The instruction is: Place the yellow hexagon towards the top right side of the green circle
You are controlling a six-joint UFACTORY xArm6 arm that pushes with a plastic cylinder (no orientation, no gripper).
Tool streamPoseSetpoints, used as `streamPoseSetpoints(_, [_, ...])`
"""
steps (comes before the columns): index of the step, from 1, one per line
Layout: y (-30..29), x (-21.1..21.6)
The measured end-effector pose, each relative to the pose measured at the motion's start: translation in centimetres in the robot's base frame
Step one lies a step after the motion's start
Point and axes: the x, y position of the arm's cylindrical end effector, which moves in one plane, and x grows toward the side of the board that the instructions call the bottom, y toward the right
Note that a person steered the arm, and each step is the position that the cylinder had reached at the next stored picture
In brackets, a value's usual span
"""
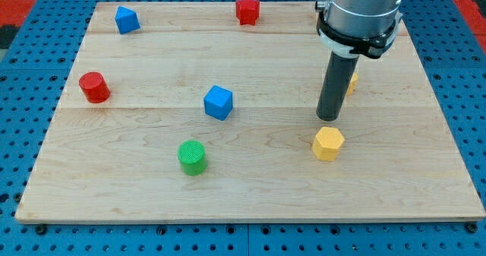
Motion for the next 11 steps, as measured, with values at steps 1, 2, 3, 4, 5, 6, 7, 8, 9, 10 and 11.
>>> streamPoseSetpoints(1, [-4.3,0.0])
streamPoseSetpoints(2, [-8.4,-0.1])
streamPoseSetpoints(3, [-0.3,-0.2])
streamPoseSetpoints(4, [6.5,4.2])
streamPoseSetpoints(5, [2.1,8.5])
streamPoseSetpoints(6, [-2.3,4.9])
streamPoseSetpoints(7, [0.1,0.9])
streamPoseSetpoints(8, [-4.2,0.5])
streamPoseSetpoints(9, [-14.4,2.4])
streamPoseSetpoints(10, [-16.3,1.9])
streamPoseSetpoints(11, [-14.1,2.8])
